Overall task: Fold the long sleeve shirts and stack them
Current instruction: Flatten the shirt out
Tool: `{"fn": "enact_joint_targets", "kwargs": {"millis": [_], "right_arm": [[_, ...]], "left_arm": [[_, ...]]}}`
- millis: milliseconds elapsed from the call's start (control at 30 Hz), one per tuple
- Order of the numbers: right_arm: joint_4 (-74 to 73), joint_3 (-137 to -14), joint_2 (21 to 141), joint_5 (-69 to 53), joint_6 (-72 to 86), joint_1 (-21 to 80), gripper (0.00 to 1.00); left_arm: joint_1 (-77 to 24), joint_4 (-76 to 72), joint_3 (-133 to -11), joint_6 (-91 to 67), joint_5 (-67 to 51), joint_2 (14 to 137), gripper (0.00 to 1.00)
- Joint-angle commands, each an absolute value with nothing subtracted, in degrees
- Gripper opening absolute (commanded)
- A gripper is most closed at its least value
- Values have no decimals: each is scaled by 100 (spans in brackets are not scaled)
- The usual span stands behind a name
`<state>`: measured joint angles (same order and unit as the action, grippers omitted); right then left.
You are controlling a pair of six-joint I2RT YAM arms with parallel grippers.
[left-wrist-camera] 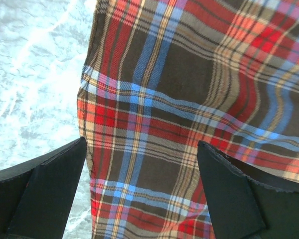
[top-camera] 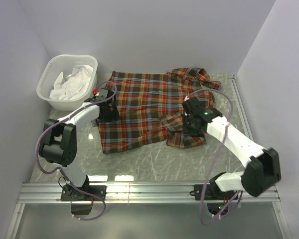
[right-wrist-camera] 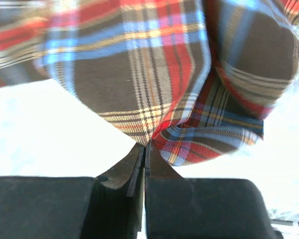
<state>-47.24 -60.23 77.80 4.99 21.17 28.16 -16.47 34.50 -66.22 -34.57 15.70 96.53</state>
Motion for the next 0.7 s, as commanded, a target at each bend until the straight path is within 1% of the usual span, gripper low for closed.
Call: {"fn": "enact_joint_targets", "kwargs": {"millis": [0,133,333,533,567,667], "right_arm": [[-5624,-6346,7112,141,2162,2874,0],[-6247,-6389,6637,18,2171,2874,0],[-6950,-6521,6074,-808,1987,2865,0],[-7032,-6224,5625,-914,2092,2865,0],[-6979,-6144,5590,-931,2109,2874,2],[-6646,-5802,5686,-1054,2118,2874,19]], "left_arm": [[-1644,3428,-6759,-3463,1485,9861,99],[-1652,3480,-6820,-3489,1468,10212,99],[-1644,3516,-6864,-3516,1749,10380,99],[-1644,3568,-6882,-3568,1933,10468,99],[-1644,3568,-6873,-3577,1942,10459,99],[-1644,3542,-6803,-3612,1925,10319,99]]}}
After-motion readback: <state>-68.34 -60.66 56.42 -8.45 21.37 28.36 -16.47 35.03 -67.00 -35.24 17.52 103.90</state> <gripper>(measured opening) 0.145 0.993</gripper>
